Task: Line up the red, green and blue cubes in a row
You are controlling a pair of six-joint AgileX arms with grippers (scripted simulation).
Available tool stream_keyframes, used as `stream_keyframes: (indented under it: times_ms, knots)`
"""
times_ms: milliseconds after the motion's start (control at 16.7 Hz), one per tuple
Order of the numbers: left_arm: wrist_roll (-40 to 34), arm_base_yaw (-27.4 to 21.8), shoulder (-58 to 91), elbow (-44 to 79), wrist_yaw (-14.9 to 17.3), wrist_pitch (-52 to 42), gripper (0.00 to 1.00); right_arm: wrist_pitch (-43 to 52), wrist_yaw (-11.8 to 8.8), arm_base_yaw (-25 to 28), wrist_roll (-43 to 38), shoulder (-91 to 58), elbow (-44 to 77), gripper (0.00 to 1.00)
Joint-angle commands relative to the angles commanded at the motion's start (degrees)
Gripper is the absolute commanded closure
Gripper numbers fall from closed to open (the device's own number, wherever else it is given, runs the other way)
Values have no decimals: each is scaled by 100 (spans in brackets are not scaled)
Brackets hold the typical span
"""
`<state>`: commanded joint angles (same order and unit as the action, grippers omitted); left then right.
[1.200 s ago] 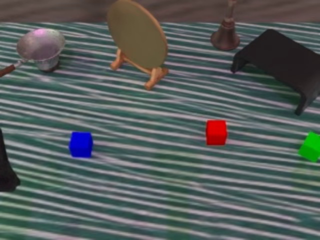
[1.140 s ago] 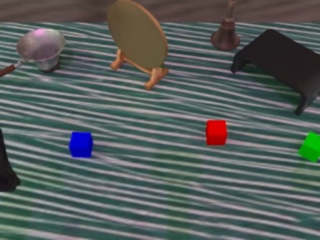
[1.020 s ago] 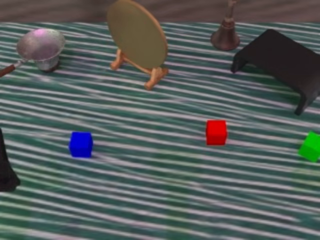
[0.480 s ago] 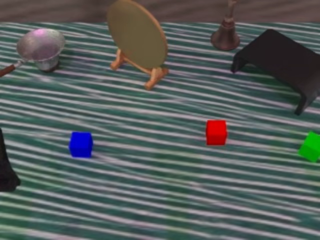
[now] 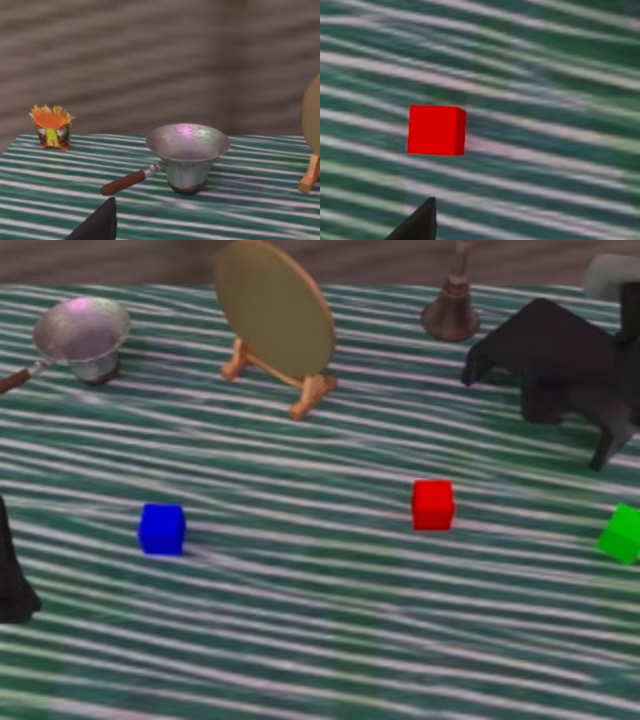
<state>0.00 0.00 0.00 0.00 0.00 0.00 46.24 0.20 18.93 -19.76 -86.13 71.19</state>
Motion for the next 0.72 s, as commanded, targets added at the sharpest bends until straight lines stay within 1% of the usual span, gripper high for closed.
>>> stream_keyframes:
  times_ms: [240,420,600,720]
  knots:
    - [0,0,0,0,0,0,0,1156,1,473,-501,-2077,1758,0]
    - [0,0,0,0,0,0,0,1799,1,750,-799,-3326,2869,0]
    - [0,0,0,0,0,0,0,2218,2,941,-1003,-4155,3636,0]
    - [0,0,0,0,0,0,0,2359,2,1007,-1074,-4413,3908,0]
